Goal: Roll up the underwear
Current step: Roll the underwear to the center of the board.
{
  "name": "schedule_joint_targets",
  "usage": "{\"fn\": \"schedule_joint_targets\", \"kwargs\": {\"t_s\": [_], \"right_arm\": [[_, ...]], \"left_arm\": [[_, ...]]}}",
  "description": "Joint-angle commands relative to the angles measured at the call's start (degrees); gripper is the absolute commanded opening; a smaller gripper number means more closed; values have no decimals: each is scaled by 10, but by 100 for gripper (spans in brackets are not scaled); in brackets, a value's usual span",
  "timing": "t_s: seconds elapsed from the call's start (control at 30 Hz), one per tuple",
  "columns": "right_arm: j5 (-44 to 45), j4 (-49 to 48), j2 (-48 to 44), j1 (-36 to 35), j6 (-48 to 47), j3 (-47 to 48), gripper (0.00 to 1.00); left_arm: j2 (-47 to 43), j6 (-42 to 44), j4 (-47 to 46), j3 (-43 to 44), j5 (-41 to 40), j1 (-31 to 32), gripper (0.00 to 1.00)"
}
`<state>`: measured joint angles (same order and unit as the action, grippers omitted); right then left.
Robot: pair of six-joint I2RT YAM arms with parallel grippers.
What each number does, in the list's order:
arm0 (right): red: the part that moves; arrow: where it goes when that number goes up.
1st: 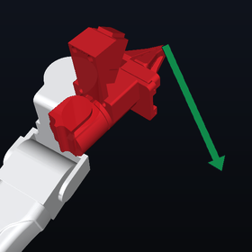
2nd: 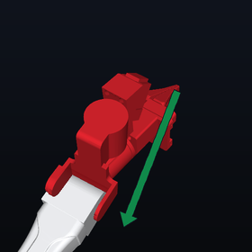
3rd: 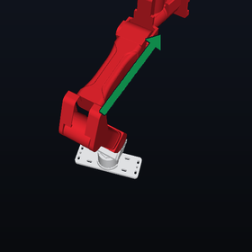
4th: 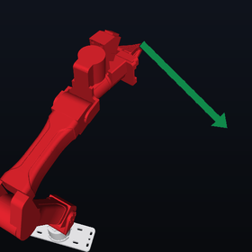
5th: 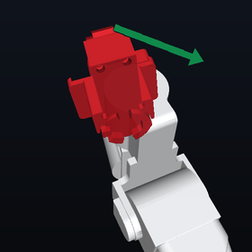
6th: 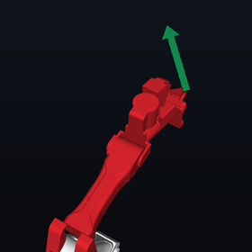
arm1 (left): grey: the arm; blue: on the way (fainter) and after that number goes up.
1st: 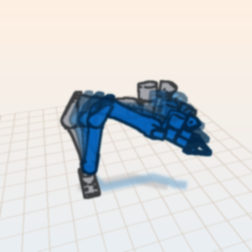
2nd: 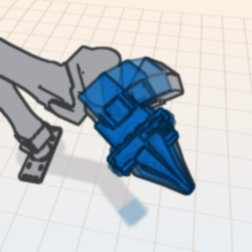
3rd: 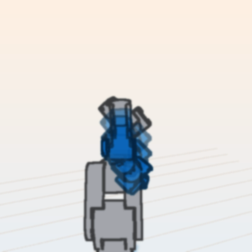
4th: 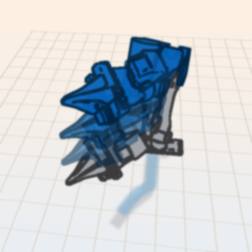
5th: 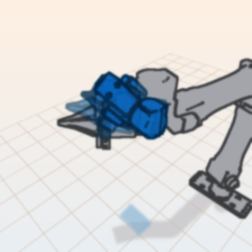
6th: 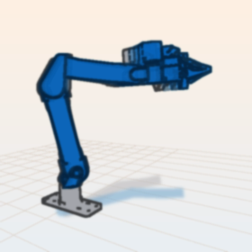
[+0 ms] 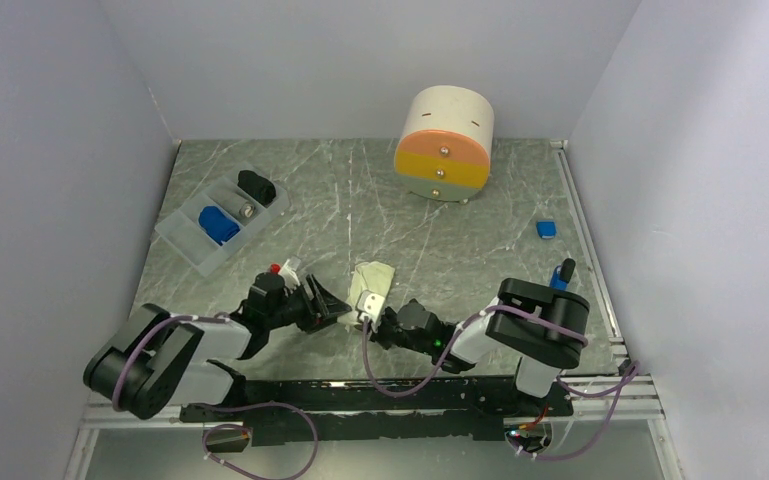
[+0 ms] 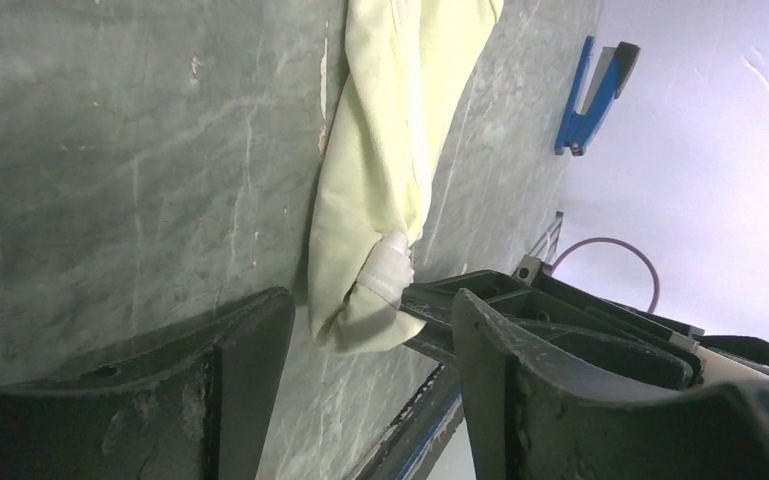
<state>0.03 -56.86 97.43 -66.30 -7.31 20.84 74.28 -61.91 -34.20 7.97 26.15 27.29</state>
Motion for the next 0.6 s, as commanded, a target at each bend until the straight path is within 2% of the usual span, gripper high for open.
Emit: {"fn": "schedule_joint_targets", "kwargs": {"t_s": [0.0,0.13,0.2,0.27,0.4,0.5,0.57], "right_arm": [[-2,-29,13,-2,31,-8,10],[-9,-49,12,-2,27,-16,11],[-14,-56,11,-2,20,-21,12],[-31,-57,4,-3,3,-25,17],[-65,-24,-33,-5,-50,-25,33],[-48,35,-61,-18,-100,-13,45],[-32,68,-70,-28,-140,-2,47]], "left_arm": [[61,-31,14,-31,-35,17,67],[93,-33,3,-34,-48,23,57],[101,-31,-3,-35,-55,23,45],[101,-23,8,-30,-62,23,30],[88,-1,44,-7,-63,23,13],[68,10,81,13,-67,23,8],[55,13,99,19,-68,23,7]]}}
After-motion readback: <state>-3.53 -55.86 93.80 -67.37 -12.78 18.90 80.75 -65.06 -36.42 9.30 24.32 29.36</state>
